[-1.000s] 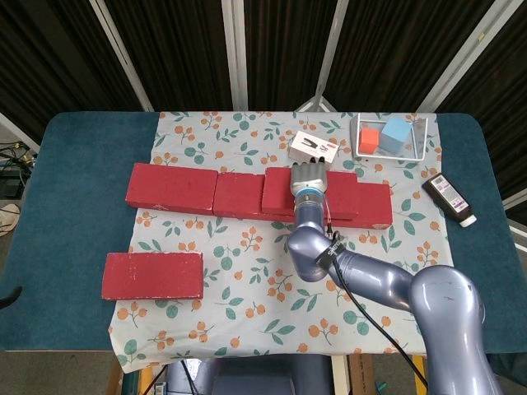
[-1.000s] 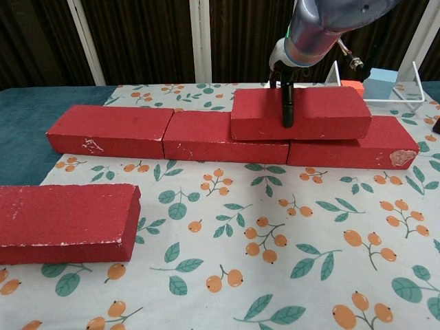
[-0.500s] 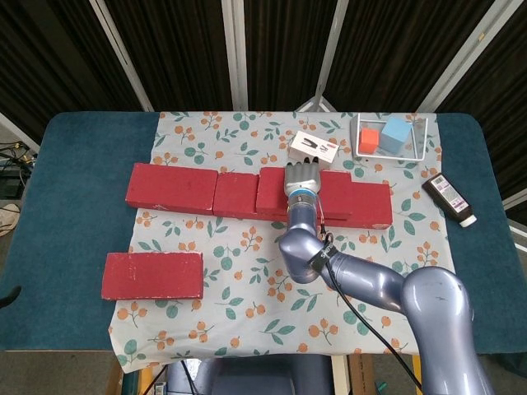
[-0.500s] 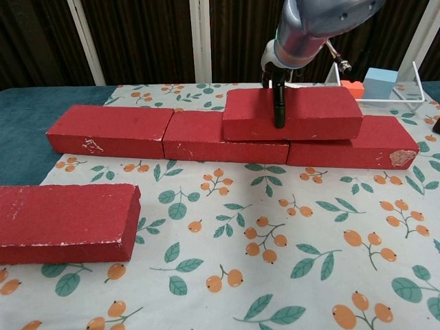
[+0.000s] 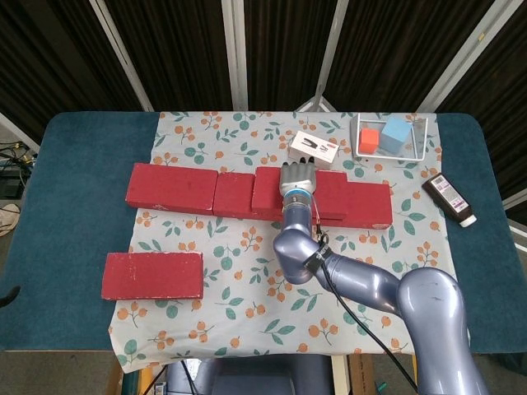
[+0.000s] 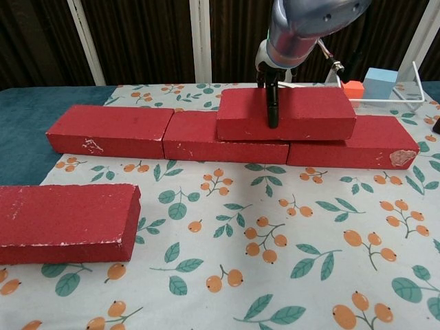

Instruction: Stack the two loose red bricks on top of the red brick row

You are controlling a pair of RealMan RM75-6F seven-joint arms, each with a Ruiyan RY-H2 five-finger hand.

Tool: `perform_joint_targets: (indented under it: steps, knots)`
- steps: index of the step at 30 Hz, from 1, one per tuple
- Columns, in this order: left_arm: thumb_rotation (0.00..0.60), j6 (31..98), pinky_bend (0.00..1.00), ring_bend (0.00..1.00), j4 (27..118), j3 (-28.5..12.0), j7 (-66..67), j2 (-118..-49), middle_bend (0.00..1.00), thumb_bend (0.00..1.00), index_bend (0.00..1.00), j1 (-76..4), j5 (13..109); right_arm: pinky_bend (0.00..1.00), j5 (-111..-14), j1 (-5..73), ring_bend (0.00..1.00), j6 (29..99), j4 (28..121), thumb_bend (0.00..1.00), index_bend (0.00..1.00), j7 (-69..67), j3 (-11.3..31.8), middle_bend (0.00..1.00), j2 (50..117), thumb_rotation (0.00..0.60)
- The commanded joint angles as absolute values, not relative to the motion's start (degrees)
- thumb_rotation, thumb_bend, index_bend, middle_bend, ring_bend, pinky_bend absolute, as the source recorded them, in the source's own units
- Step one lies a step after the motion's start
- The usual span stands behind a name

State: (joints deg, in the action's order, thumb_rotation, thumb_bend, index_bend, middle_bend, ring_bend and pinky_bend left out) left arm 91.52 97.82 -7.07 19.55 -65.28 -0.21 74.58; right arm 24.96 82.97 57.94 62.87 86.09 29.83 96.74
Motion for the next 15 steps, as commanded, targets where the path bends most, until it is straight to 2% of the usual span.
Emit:
perform_joint_targets:
  steps: [1, 15]
  knots:
    - [0.600, 91.53, 0.14, 0.00, 97.81, -7.08, 19.60, -65.30, 0.02, 0.00, 0.05, -0.22, 74.53, 0.00, 24.74, 82.80, 0.07, 57.72, 62.29, 0.08, 0.31, 86.50, 30.31, 0.26, 97.19, 0.600]
    - [0.600, 91.29, 0.14, 0.00, 97.70, -7.01, 20.11, -65.49, 0.02, 0.00, 0.05, -0.45, 74.28, 0.00, 22.86, 82.03, 0.08, 57.36, 60.17, 0.08, 0.32, 87.50, 32.00, 0.26, 98.94, 0.600]
